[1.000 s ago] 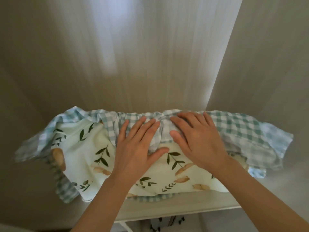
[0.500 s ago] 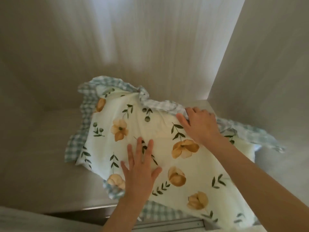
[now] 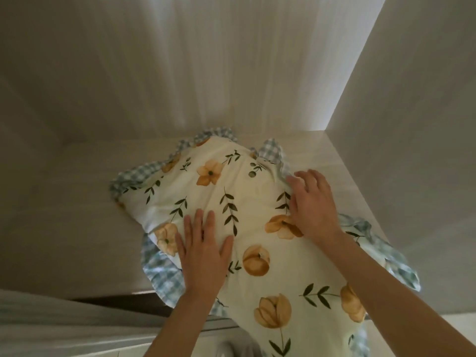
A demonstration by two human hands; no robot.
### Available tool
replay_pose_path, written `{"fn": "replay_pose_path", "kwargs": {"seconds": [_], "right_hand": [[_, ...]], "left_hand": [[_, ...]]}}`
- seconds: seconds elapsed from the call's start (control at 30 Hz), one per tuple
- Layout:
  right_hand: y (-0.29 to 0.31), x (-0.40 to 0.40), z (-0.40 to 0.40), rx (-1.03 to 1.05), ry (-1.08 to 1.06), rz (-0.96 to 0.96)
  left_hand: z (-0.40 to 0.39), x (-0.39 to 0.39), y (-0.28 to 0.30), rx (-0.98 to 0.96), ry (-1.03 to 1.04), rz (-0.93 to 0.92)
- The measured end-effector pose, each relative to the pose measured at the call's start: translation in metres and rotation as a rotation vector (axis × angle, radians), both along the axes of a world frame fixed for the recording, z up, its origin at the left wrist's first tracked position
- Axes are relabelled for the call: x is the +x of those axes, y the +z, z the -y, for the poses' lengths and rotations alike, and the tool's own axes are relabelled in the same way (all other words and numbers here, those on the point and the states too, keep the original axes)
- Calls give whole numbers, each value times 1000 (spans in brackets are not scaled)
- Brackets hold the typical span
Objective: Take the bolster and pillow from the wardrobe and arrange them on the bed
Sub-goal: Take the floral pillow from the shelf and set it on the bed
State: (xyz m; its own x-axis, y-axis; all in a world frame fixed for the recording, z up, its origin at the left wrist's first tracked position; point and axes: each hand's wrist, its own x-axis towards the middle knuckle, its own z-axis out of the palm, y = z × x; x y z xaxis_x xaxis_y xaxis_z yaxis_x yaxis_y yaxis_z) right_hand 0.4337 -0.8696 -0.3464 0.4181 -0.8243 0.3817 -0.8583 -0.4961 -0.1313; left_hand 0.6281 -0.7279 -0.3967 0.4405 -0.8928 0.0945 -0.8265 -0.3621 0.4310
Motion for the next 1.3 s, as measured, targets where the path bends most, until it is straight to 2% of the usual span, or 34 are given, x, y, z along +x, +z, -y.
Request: {"fn": "replay_pose_path", "kwargs": {"seconds": [0.07, 0.13, 0.23, 0.33, 0.4, 0.47, 0.6, 0.73, 0.97, 1.2, 1.3], "right_hand": [[-3, 9, -5, 35, 115, 1], [-5, 14, -7, 149, 126, -12], [-8, 11, 0, 318, 32, -67], [-9, 1, 7, 488, -87, -144], [-9, -5, 12, 603, -111, -166], [-11, -11, 12, 632, -100, -185], [-16, -29, 3, 510, -75, -204], [-16, -50, -8, 516, -36, -161], [-7, -82, -36, 717, -26, 136], [7, -75, -71, 1000, 41, 613], [18, -60, -104, 1100, 110, 757]], "left_hand": [[-9, -4, -5, 26, 98, -122], [-20, -14, -7, 9, 190, -267], [-30, -29, -6, -70, 341, -501], [-33, -46, -2, -109, 609, -792], [-35, -61, -2, -128, 727, -908], [-38, -79, -2, -175, 777, -961], [-44, -109, -2, -341, 816, -1054], [-54, -137, 7, -412, 846, -848], [-86, -172, 50, -609, 768, -612], [-144, -200, 95, -832, 662, -266], [-178, -206, 108, -919, 664, -76]]}}
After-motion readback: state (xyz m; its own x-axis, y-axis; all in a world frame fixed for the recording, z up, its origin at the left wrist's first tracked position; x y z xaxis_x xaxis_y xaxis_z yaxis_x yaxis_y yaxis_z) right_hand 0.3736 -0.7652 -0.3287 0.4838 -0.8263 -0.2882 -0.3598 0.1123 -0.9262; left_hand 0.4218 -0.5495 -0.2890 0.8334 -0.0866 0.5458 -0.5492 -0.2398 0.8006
